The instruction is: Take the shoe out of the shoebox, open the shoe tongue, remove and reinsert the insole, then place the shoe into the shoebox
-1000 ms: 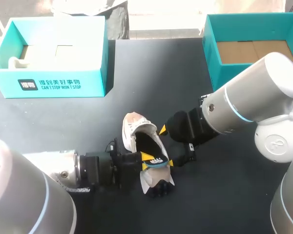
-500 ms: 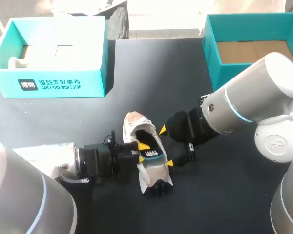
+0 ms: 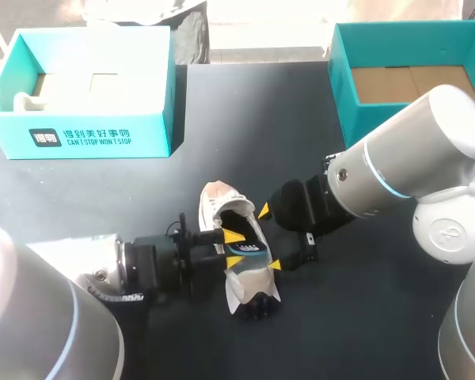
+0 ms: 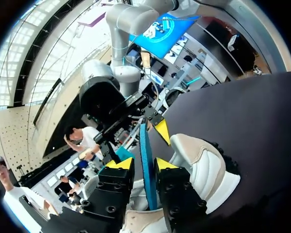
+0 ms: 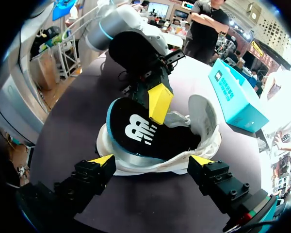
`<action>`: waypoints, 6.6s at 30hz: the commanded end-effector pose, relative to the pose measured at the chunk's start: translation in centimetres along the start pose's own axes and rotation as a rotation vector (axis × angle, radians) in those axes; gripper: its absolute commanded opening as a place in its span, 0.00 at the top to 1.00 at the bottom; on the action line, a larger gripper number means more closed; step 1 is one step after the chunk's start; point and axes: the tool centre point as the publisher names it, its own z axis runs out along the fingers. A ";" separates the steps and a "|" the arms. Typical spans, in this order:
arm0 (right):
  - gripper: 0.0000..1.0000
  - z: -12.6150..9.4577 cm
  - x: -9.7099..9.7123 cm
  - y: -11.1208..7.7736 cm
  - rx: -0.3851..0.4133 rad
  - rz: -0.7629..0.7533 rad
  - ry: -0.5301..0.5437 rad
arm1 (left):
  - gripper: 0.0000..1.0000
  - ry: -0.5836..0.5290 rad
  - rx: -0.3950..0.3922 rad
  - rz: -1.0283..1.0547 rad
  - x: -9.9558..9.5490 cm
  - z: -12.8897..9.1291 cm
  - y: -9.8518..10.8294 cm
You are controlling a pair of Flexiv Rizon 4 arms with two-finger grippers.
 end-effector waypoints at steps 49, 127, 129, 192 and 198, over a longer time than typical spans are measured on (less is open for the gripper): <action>0.00 0.2 0.1 0.0 0.001 -0.001 -0.003 | 0.45 -0.002 0.003 0.013 -0.7 -2.7 -2.7; 0.00 -19.4 -4.6 -5.7 0.034 0.033 0.040 | 1.00 1.324 -0.113 0.436 -3.7 -1.6 -0.4; 0.00 -19.4 -4.6 -5.7 0.034 0.033 0.040 | 1.00 1.318 -0.096 0.422 -3.2 -1.4 0.0; 0.00 -19.4 -4.6 -5.7 0.034 0.033 0.040 | 1.00 1.371 -0.453 0.392 6.0 0.1 3.6; 0.00 -19.4 -4.6 -5.7 0.034 0.033 0.040 | 1.00 1.366 -0.422 0.396 6.9 0.7 3.6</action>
